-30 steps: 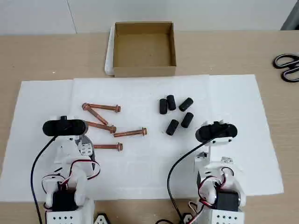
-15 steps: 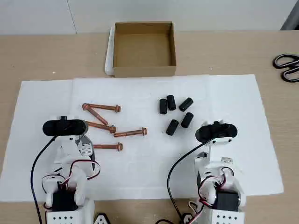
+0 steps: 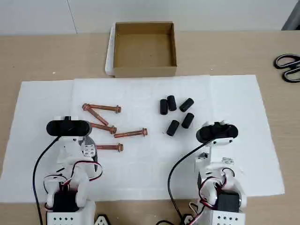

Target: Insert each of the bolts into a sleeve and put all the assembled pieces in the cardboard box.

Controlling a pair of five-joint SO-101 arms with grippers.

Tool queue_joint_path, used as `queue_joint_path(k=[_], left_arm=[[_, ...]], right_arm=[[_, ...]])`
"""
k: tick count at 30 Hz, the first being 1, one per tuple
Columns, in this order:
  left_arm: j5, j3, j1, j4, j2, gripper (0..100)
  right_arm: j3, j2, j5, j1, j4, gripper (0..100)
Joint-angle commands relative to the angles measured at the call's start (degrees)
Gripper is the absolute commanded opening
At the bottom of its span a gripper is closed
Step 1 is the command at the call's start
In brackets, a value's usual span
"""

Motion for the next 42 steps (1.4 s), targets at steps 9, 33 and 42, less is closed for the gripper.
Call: queue_joint_path(k=[9, 33, 42], left_arm=[[0.35, -0.48, 4.31, -1.14, -0.70, 1], [0.26, -37.85, 1.76, 13.10, 2.55, 1], [9.14, -66.77, 2.02, 18.20, 35.96, 1]], right_arm=[[0.09, -0.48, 0.70, -4.26, -3.30, 0.5], [-66.81, 48.75, -5.10, -1.80, 18.95, 0.7], [-83.87, 70.90, -2.81, -1.63, 28.53, 0.5]])
